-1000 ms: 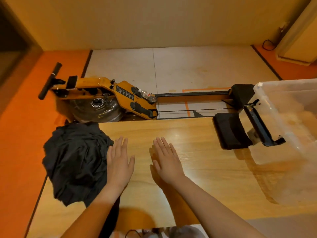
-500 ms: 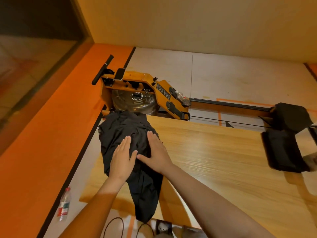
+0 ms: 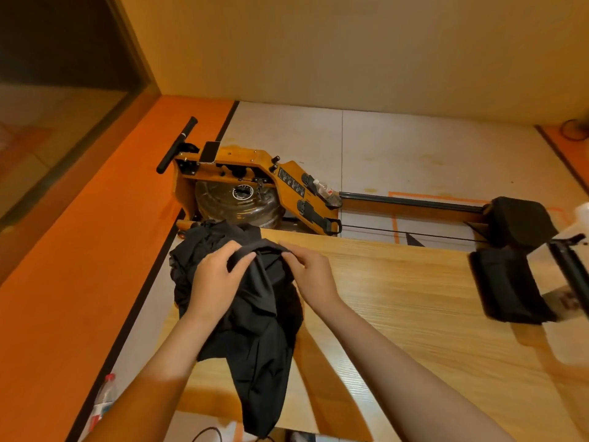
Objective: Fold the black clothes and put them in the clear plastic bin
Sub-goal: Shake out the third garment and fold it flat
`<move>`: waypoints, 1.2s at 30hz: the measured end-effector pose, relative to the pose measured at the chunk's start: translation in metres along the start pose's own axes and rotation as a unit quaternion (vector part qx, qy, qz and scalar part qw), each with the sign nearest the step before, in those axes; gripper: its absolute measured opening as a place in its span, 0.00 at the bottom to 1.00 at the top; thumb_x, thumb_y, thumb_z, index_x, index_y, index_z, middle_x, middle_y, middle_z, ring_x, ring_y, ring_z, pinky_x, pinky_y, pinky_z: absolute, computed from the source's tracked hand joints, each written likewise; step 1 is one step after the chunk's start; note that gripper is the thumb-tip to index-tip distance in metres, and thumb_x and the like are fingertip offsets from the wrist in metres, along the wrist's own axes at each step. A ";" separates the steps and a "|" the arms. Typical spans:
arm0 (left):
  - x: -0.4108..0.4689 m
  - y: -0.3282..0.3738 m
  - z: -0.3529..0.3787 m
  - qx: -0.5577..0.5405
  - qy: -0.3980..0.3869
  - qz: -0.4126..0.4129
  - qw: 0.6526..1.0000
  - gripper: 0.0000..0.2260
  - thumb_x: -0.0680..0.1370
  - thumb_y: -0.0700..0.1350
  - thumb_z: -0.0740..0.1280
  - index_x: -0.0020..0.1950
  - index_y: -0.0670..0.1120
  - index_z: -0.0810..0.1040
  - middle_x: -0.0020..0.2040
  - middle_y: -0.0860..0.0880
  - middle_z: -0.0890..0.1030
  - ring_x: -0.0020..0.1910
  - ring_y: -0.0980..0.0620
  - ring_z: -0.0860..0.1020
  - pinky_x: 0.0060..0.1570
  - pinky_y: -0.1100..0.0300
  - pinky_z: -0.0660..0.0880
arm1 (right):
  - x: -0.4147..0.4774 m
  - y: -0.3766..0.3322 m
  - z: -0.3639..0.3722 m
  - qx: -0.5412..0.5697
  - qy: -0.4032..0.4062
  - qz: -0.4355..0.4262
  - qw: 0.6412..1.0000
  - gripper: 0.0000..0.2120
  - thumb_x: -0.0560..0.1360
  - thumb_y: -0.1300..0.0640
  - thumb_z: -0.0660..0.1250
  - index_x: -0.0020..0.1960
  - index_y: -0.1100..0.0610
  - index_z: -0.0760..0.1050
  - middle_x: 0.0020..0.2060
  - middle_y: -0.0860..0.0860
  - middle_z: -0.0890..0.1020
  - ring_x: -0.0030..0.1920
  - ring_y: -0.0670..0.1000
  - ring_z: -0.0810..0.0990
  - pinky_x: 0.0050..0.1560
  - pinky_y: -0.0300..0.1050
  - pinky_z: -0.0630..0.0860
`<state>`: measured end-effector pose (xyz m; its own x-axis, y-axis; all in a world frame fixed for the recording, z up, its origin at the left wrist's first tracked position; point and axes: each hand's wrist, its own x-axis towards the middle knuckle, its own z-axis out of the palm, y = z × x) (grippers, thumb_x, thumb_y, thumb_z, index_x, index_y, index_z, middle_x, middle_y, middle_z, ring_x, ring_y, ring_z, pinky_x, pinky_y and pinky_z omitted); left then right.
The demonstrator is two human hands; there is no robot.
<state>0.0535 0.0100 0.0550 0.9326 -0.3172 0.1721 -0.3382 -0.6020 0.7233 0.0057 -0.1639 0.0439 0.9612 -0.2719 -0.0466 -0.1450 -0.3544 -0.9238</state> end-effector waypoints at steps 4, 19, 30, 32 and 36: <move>0.029 0.060 -0.003 -0.044 0.001 0.045 0.998 0.04 0.79 0.45 0.66 0.44 0.49 0.76 0.39 0.53 0.79 0.40 0.56 0.77 0.42 0.50 0.75 | 0.004 -0.022 -0.065 0.052 0.052 -0.012 0.997 0.13 0.80 0.59 0.63 0.62 0.54 0.80 0.57 0.47 0.82 0.59 0.42 0.78 0.59 0.39 0.76; 0.072 0.291 0.024 -0.273 -0.224 0.032 0.935 0.12 0.81 0.49 0.63 0.44 0.44 0.79 0.37 0.52 0.81 0.37 0.58 0.80 0.36 0.68 0.73 | -0.029 -0.092 -0.303 -0.006 0.168 -0.106 0.980 0.03 0.76 0.58 0.69 0.47 0.53 0.82 0.40 0.45 0.84 0.42 0.41 0.83 0.45 0.37 0.79; 0.007 0.133 0.162 -0.086 -0.281 -0.321 0.900 0.09 0.80 0.45 0.65 0.56 0.41 0.71 0.55 0.42 0.76 0.45 0.47 0.76 0.39 0.58 0.73 | -0.066 0.056 -0.258 -0.200 -0.009 0.094 0.975 0.25 0.78 0.53 0.68 0.73 0.54 0.67 0.70 0.50 0.72 0.70 0.50 0.70 0.69 0.46 0.66; -0.016 0.117 0.173 -0.090 -0.275 -0.337 0.896 0.15 0.79 0.43 0.68 0.62 0.43 0.68 0.59 0.41 0.74 0.48 0.47 0.75 0.40 0.60 0.73 | -0.085 0.081 -0.234 -0.208 -0.069 0.116 0.969 0.25 0.78 0.53 0.67 0.74 0.52 0.67 0.71 0.50 0.71 0.70 0.50 0.69 0.69 0.46 0.68; -0.040 0.104 0.187 -0.048 -0.280 -0.277 0.918 0.27 0.76 0.47 0.71 0.71 0.44 0.64 0.68 0.41 0.70 0.63 0.42 0.73 0.55 0.55 0.71 | -0.099 0.115 -0.205 -0.224 -0.091 0.151 0.958 0.28 0.77 0.53 0.68 0.75 0.52 0.64 0.71 0.51 0.71 0.70 0.51 0.69 0.69 0.46 0.69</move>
<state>-0.0425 -0.1768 -0.0015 0.7388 -0.3249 -0.5905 0.2052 -0.7262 0.6562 -0.1537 -0.3611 0.0196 0.8783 -0.2773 -0.3896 -0.4708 -0.6439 -0.6031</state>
